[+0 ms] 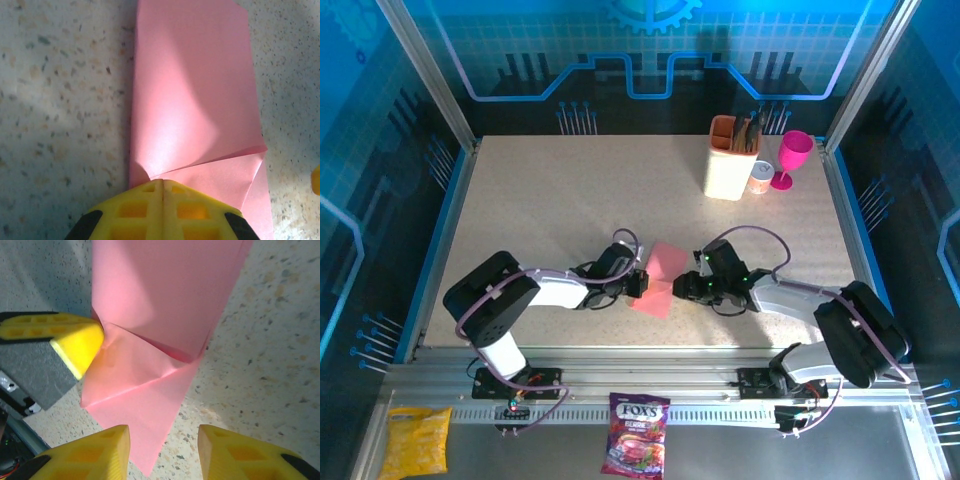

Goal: Fold a paper plane with a square sheet of paper (pick it up from the middle)
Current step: Turn over the paper at the center of the table.

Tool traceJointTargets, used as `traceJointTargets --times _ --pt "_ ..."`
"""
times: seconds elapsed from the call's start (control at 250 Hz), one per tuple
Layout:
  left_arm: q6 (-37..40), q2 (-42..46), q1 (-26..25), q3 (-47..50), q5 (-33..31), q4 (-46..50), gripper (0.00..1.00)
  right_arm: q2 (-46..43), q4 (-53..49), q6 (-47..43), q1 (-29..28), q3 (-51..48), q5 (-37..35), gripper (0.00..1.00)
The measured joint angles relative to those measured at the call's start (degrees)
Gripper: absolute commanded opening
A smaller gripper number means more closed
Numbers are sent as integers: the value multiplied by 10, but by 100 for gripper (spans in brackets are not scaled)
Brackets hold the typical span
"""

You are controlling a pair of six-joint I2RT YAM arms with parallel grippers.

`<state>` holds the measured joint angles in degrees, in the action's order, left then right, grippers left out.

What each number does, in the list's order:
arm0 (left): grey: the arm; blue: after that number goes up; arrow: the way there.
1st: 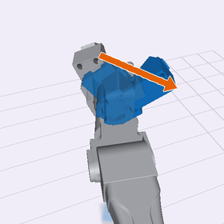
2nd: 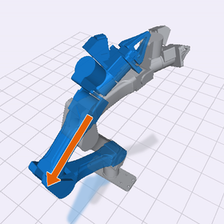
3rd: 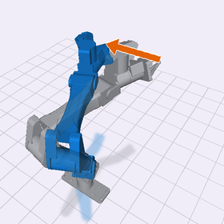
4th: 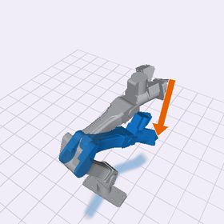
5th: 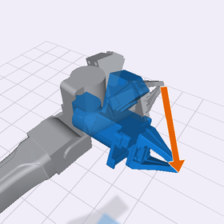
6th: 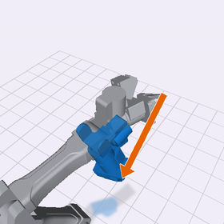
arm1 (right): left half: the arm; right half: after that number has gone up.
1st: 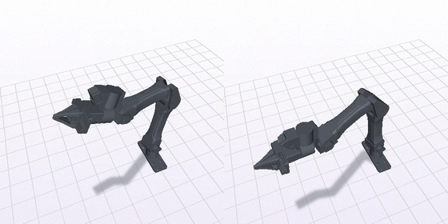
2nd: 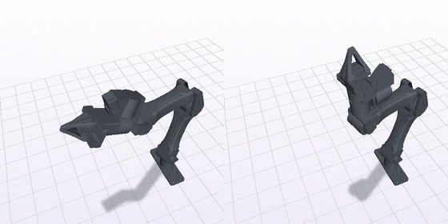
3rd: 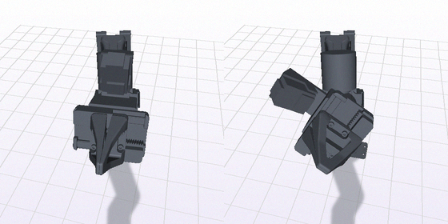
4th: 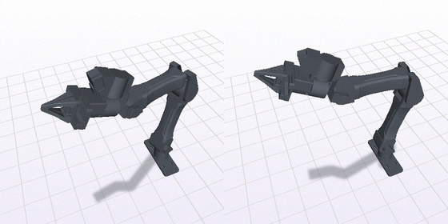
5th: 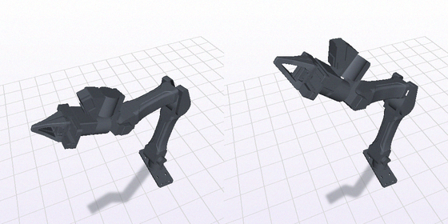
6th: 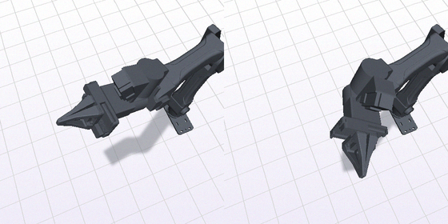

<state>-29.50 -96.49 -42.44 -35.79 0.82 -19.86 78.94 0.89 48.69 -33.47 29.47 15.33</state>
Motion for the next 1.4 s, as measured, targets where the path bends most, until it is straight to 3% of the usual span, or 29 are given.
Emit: traceJointTargets --times 0.192,0.415,0.795,1.398 --pt "-62 19 -42 18 -43 6 0 26 22 19 -31 0 -11 44" --pt "-107 21 -50 20 -66 6 0 36 52 41 -52 -11 -31 47" --pt "-111 19 -50 20 -68 5 0 42 88 78 -59 -23 -43 45" --pt "-111 16 -50 20 -70 -2 0 60 34 81 -54 16 -35 45"
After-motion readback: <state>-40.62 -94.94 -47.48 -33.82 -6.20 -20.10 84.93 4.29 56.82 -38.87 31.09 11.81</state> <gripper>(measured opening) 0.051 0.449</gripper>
